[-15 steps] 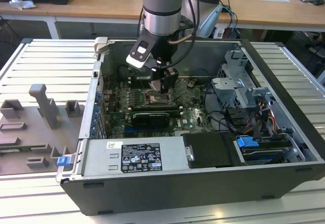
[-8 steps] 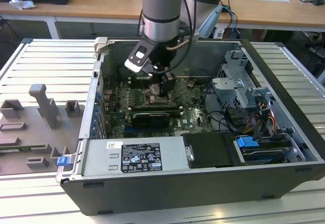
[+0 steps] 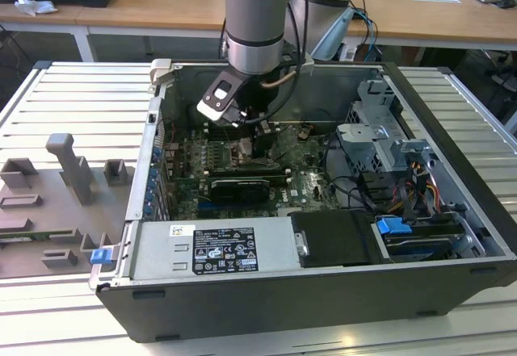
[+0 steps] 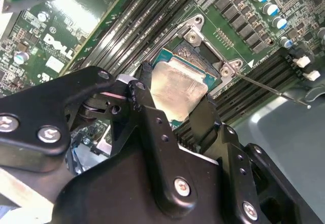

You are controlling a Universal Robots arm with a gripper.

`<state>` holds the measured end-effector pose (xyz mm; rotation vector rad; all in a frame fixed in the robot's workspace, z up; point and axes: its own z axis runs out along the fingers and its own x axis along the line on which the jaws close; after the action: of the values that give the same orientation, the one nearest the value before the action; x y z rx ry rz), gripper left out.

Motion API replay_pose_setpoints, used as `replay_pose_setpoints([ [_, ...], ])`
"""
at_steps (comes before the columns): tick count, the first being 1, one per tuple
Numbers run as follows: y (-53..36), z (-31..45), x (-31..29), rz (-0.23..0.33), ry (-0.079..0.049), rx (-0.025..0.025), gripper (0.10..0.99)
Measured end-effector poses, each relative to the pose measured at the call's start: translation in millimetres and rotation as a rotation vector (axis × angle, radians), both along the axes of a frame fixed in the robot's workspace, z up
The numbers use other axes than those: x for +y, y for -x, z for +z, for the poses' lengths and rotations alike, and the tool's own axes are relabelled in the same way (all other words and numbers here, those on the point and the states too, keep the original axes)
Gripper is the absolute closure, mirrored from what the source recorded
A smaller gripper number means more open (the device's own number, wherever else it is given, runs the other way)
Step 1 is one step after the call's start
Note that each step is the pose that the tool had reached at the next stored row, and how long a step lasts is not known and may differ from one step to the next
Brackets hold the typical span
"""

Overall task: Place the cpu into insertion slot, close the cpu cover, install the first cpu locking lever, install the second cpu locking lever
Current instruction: 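Place the cpu into insertion slot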

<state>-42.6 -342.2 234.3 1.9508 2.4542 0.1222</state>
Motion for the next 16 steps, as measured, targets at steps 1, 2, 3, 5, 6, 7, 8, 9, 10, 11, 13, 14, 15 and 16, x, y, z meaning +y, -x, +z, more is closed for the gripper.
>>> replay_pose_setpoints([
  [1,0.0,-0.5,0.0,-0.001,0.0,0.0001,0.545],
  [2,0.0,-1.0,0.0,-0.002,0.0,0.0,0.545],
  [3,0.0,-1.2,0.0,-0.002,0.0,0.0,0.545],
  [5,0.0,-1.3,0.0,-0.003,0.0,0.0,0.545],
  [6,0.0,-1.4,0.0,-0.004,0.0,0.0,0.545],
  [7,0.0,-1.4,0.0,-0.004,0.0,0.0,0.545],
  [8,0.0,-1.5,0.0,-0.006,0.0,0.0,0.545],
  [9,0.0,-1.6,0.0,-0.009,0.0,0.0,0.545],
  [10,0.0,-1.6,0.1,-0.014,0.0,-0.0001,0.545],
  [11,0.0,-1.7,0.1,-0.024,0.0,-0.0001,0.545],
  [13,0.0,-1.9,0.1,-0.047,0.0,-0.0001,0.545],
  [14,0.0,-2.0,0.2,-0.066,0.0,-0.0001,0.545],
  [15,0.0,-2.2,0.2,-0.082,0.0,-0.0001,0.545],
  [16,0.0,-2.6,0.1,-0.108,0.0,0.0,0.545],
])
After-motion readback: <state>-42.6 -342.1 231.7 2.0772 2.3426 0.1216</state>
